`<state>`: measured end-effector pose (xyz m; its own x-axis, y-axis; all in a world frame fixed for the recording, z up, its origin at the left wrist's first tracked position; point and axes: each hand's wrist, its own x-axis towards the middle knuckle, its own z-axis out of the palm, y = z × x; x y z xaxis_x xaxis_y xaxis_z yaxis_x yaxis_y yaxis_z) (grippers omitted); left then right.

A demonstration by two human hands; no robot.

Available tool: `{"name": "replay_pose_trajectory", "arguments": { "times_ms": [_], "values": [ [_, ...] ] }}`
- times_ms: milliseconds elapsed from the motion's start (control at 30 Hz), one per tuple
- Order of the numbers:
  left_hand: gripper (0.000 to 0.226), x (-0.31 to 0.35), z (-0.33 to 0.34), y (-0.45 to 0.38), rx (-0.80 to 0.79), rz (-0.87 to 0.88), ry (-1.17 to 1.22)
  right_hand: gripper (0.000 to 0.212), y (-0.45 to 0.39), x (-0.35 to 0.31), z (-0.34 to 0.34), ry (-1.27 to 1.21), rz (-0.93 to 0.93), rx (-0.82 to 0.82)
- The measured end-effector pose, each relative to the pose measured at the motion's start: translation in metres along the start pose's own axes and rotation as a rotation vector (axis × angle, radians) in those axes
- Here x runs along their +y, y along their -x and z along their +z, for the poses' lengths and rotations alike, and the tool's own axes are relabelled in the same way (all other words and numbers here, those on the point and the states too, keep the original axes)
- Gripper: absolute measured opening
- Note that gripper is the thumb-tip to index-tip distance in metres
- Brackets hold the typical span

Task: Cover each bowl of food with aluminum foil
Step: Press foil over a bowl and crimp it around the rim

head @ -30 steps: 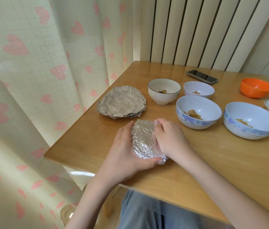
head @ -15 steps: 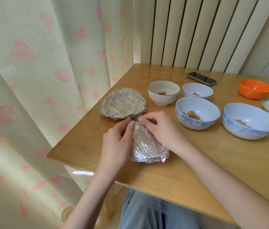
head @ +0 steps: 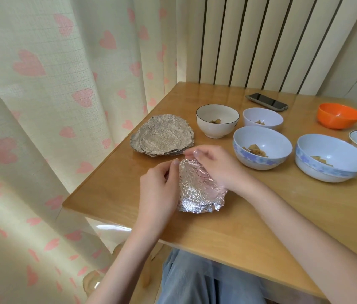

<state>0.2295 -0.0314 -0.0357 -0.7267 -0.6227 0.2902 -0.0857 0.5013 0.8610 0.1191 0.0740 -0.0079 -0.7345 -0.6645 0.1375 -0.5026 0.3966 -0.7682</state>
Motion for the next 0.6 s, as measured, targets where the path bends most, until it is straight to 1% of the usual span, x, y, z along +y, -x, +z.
{"name": "replay_pose_trajectory", "arguments": {
  "times_ms": [33, 67, 133, 167, 233, 300, 367, 433, 533, 600],
  "values": [
    [0.043, 0.000, -0.003, -0.003, -0.006, 0.021, -0.016, 0.028, 0.001, 0.001, -0.003, -0.071, 0.022, 0.050],
    [0.042, 0.002, -0.008, -0.006, -0.014, 0.042, -0.011, 0.029, 0.003, 0.001, -0.006, -0.103, 0.044, 0.119],
    [0.026, 0.007, -0.014, -0.015, -0.066, 0.091, 0.046, 0.032, 0.011, 0.002, -0.008, -0.098, 0.105, 0.209],
    [0.026, 0.008, -0.014, -0.019, -0.113, 0.109, 0.076, 0.033, 0.015, 0.003, -0.006, -0.100, 0.132, 0.210],
    [0.035, 0.007, -0.008, -0.027, -0.243, 0.151, 0.119, 0.034, 0.022, 0.004, 0.003, -0.141, 0.174, 0.172],
    [0.039, 0.005, -0.001, -0.029, -0.338, 0.176, 0.104, 0.037, 0.027, 0.005, 0.013, -0.151, 0.186, 0.181],
    [0.048, -0.001, 0.006, -0.029, -0.357, 0.171, 0.100, 0.039, 0.028, 0.006, 0.017, -0.147, 0.187, 0.234],
    [0.055, -0.004, 0.008, -0.029, -0.343, 0.159, 0.086, 0.041, 0.027, 0.007, 0.017, -0.157, 0.200, 0.255],
    [0.051, -0.003, 0.011, -0.030, -0.326, 0.144, 0.056, 0.045, 0.025, 0.008, 0.017, -0.192, 0.237, 0.249],
    [0.056, -0.002, 0.012, -0.029, -0.322, 0.133, 0.066, 0.047, 0.025, 0.010, 0.017, -0.200, 0.242, 0.251]
  ]
}}
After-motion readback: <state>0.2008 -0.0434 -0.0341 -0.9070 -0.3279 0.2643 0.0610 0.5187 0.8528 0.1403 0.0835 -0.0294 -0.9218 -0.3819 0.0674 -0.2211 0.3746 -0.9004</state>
